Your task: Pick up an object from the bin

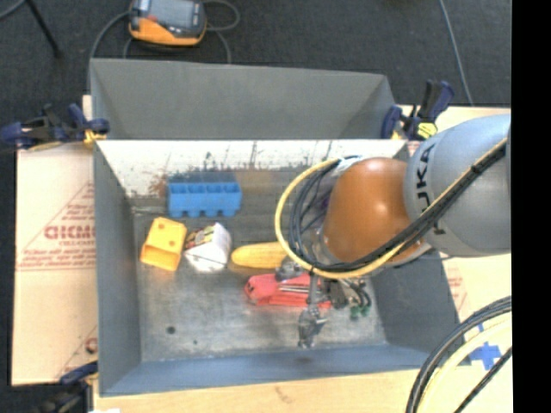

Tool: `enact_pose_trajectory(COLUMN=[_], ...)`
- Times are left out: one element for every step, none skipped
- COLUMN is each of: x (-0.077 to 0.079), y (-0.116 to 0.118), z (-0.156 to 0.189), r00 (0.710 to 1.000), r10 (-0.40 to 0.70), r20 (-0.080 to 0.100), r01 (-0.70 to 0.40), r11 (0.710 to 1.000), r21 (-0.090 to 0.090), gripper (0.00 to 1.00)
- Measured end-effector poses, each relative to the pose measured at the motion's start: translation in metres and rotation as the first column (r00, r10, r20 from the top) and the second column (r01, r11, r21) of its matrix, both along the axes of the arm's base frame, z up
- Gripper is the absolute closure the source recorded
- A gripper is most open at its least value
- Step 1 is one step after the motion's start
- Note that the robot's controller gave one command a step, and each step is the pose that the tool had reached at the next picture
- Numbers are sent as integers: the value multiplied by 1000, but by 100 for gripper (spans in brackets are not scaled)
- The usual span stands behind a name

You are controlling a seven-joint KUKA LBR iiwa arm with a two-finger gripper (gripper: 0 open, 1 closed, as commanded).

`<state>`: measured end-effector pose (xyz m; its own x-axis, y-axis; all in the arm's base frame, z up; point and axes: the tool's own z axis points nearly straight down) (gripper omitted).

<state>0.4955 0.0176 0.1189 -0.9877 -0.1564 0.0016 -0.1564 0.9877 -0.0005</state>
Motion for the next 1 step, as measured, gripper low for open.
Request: enact_pose_trajectory(x=[13], y=[-7], z=[-24], r00=[980], r10=[200], r20=[21], r01=[-200], r11=[980], r21=[-2], gripper=[0])
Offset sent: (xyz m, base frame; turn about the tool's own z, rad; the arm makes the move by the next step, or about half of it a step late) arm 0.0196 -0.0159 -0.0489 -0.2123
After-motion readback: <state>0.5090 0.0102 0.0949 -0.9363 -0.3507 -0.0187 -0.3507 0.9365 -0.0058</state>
